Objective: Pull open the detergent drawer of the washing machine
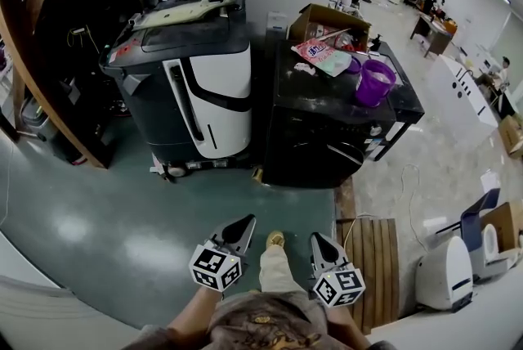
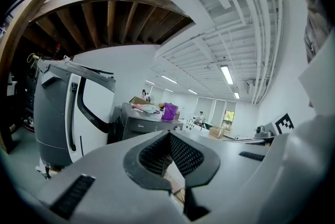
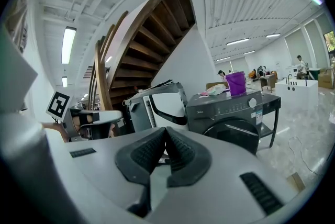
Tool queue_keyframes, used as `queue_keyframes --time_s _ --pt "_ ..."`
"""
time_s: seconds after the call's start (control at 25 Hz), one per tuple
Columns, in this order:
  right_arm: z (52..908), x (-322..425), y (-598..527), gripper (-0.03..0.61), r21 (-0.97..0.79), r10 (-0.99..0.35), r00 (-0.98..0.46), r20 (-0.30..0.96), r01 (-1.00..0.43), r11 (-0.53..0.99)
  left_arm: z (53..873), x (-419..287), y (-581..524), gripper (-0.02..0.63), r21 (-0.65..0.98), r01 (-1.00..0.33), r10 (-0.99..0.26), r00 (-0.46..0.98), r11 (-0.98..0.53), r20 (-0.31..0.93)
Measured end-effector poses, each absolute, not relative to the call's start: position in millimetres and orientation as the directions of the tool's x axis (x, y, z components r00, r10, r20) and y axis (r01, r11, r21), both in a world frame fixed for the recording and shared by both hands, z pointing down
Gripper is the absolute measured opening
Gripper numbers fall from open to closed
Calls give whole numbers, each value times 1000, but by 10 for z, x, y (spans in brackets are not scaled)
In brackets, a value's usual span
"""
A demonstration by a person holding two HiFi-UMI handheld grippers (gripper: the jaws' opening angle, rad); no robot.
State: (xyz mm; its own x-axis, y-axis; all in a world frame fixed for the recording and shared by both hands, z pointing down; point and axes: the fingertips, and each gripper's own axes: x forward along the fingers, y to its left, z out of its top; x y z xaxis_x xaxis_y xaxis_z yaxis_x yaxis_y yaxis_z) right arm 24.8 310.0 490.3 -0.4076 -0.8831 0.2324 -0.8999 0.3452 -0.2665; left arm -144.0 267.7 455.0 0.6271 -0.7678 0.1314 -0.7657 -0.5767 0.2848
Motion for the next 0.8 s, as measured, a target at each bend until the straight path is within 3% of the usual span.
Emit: queue_keyframes --time_s 0.8 --pt "4927 524 1277 3 -334 -856 -465 224 -862 381 4458 -1224 977 21 274 -803 -798 581 -530 159"
